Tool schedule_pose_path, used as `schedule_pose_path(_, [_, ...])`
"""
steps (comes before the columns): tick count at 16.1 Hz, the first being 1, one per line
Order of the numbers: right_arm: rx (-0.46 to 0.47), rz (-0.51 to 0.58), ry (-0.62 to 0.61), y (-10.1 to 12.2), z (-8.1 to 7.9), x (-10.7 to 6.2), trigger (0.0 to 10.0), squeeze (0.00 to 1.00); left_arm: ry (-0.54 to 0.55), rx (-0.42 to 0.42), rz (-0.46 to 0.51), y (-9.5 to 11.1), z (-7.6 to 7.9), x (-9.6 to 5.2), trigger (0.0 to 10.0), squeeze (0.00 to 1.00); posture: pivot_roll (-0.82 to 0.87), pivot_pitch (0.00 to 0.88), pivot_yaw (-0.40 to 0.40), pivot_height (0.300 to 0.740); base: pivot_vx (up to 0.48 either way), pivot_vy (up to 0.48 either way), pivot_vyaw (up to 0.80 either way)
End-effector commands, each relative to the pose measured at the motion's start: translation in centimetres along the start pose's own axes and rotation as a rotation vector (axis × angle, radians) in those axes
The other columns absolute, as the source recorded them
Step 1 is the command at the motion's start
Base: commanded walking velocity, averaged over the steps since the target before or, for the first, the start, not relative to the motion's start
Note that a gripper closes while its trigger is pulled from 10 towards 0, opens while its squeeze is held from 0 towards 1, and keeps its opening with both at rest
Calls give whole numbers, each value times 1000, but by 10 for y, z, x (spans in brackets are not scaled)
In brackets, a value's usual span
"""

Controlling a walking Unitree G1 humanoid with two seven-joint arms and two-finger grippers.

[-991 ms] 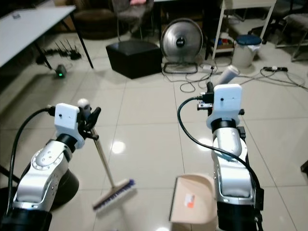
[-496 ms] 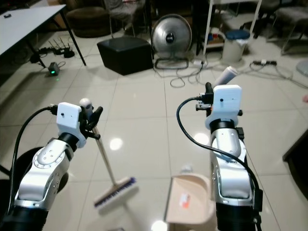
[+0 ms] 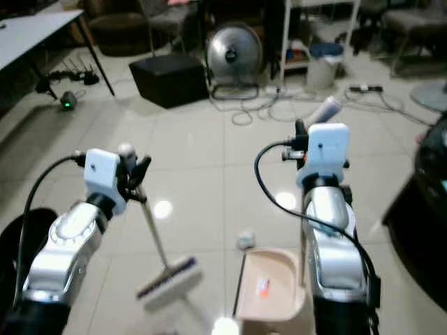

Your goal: Sweep floor

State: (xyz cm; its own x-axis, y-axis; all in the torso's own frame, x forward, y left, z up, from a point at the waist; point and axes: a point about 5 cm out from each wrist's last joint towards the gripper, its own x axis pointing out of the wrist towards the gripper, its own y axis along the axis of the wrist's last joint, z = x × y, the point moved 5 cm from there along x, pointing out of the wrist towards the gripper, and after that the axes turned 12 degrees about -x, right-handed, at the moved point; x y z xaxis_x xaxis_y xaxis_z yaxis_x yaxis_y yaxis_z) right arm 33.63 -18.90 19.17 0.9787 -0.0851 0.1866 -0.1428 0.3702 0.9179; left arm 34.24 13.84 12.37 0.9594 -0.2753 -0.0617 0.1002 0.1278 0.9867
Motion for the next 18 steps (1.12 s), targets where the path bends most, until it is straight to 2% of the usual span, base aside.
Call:
schedule_pose_path(1, [-4,47,3,14,-1,1,10000,0,16,-49,16,9,-8,0,10000,0,-48,0,131,740,0,476,0])
schedule_pose_path(4, [-1,45,8,14,-3,0,10000,0,34,-32,26,11,-11,0,10000,0,-52,0,135,740,0,476,0])
schedule_pose_path(6, [8,41,7,14,-3,0,10000,0,44,-19,21,13,-12,1,10000,0,-47,0,138,740,0,0,0])
schedule_pose_path(7, [12,43,4,15,-3,1,10000,0,44,-31,39,17,-12,3,10000,0,-36,0,141,740,0,0,0])
schedule_pose_path(12, [3,32,-42,10,0,2,10000,0,57,12,133,39,-10,10,10000,0,27,9,115,740,0,0,0])
schedule_pose_path(15, [57,15,-50,9,-4,4,10000,0,48,25,149,42,-7,11,10000,0,22,2,123,740,0,0,-267])
schedule_pose_path(18, [35,-2,-65,3,-2,2,10000,0,43,30,152,42,-5,13,10000,0,20,0,124,740,190,0,-267])
